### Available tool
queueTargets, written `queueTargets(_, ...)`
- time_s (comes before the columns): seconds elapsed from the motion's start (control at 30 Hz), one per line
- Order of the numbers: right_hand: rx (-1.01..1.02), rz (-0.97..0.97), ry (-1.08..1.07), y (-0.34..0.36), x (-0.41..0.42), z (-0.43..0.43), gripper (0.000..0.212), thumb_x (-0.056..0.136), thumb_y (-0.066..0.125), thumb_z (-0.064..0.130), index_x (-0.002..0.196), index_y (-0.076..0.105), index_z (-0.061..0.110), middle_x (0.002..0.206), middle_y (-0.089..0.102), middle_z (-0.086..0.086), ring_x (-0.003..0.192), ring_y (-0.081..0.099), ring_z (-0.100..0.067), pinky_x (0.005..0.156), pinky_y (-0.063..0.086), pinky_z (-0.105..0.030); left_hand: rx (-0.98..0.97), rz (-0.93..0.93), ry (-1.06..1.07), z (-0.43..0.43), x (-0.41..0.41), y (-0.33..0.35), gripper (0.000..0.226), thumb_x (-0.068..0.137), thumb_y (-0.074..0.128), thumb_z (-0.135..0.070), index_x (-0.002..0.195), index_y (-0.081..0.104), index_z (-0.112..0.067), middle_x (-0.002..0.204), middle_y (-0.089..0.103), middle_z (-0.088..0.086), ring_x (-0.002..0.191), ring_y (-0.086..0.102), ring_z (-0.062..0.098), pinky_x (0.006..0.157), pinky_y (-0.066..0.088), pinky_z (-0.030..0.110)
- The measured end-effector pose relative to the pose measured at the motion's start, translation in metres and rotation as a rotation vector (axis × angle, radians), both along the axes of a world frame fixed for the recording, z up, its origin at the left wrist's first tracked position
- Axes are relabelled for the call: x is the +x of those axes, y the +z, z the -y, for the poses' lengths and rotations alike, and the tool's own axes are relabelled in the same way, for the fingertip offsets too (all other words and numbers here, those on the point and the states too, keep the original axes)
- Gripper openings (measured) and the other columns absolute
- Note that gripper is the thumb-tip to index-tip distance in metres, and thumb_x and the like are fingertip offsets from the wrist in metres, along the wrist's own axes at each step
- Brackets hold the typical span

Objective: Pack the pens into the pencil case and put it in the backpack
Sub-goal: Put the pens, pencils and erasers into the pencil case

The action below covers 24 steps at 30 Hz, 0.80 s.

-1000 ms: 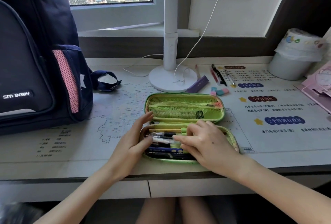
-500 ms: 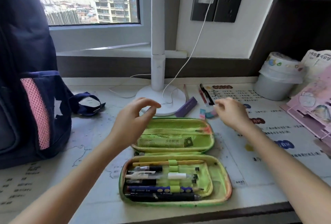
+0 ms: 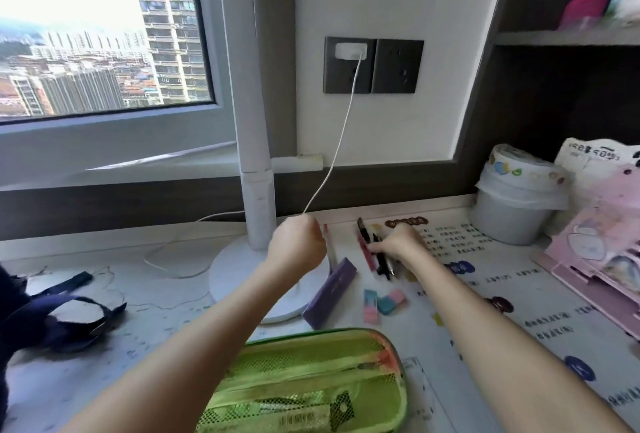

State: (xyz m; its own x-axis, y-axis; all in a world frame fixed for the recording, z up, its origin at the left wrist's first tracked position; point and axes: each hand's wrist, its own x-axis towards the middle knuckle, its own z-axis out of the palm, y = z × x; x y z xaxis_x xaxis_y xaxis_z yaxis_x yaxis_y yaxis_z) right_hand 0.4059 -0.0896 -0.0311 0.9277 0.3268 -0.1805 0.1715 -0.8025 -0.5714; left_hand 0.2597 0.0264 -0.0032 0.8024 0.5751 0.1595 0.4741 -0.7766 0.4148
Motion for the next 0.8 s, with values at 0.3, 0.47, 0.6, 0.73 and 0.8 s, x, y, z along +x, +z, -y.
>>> queueTargets(0.3, -0.134, 0.090, 0.123, -0.009, -0.001, -0.032, 0.067, 0.071, 0.070, 0.055, 0.116, 0.059, 0.007, 0.118, 0.062, -0.011, 0.104, 0.062, -0.028, 0.070, 0.041, -0.027, 0.011, -0.202, 0.053, -0.006, 0.067, -0.031, 0.020, 0.083, 0.054, -0.014, 0.101, 0.061, -0.007, 0.106, 0.064, 0.012, 0.098, 0.061, 0.029, 0.067, 0.044, 0.029)
queueTargets(0.47, -0.203, 0.132, 0.195, -0.011, -0.004, -0.045, 0.033, 0.075, 0.068, 0.027, 0.101, 0.064, 0.007, 0.110, 0.065, -0.010, 0.098, 0.064, -0.027, 0.068, 0.042, -0.026, 0.064, -0.192, 0.086, 0.000, 0.081, -0.032, 0.025, 0.085, 0.051, -0.030, 0.091, 0.064, -0.009, 0.101, 0.067, 0.011, 0.094, 0.063, 0.029, 0.064, 0.039, 0.026)
queueTargets(0.6, -0.284, 0.158, 0.217, -0.009, 0.001, -0.041, 0.036, 0.081, 0.063, 0.023, 0.112, 0.059, 0.004, 0.122, 0.059, -0.012, 0.107, 0.060, -0.028, 0.076, 0.046, -0.029, 0.120, -0.220, 0.075, 0.006, 0.083, -0.035, 0.025, 0.087, 0.050, -0.029, 0.097, 0.063, -0.010, 0.107, 0.066, 0.011, 0.100, 0.061, 0.029, 0.069, 0.040, 0.027)
queueTargets(0.73, -0.414, 0.123, 0.243, -0.007, 0.008, -0.023, 0.042, 0.083, 0.063, 0.018, 0.121, 0.053, 0.002, 0.123, 0.059, -0.013, 0.107, 0.060, -0.029, 0.074, 0.046, -0.029, 0.023, -0.205, 0.056, 0.011, 0.078, -0.031, 0.024, 0.085, 0.056, -0.031, 0.095, 0.061, -0.009, 0.103, 0.066, 0.012, 0.096, 0.060, 0.029, 0.069, 0.041, 0.029)
queueTargets(0.8, -0.476, 0.116, 0.279, -0.006, 0.010, -0.015, 0.037, 0.085, 0.058, 0.015, 0.120, 0.054, 0.002, 0.118, 0.061, -0.015, 0.098, 0.062, -0.029, 0.068, 0.044, -0.028, -0.107, -0.128, 0.072, 0.013, 0.075, -0.023, 0.021, 0.087, 0.055, -0.029, 0.084, 0.057, -0.009, 0.097, 0.066, 0.014, 0.091, 0.061, 0.030, 0.065, 0.039, 0.029)
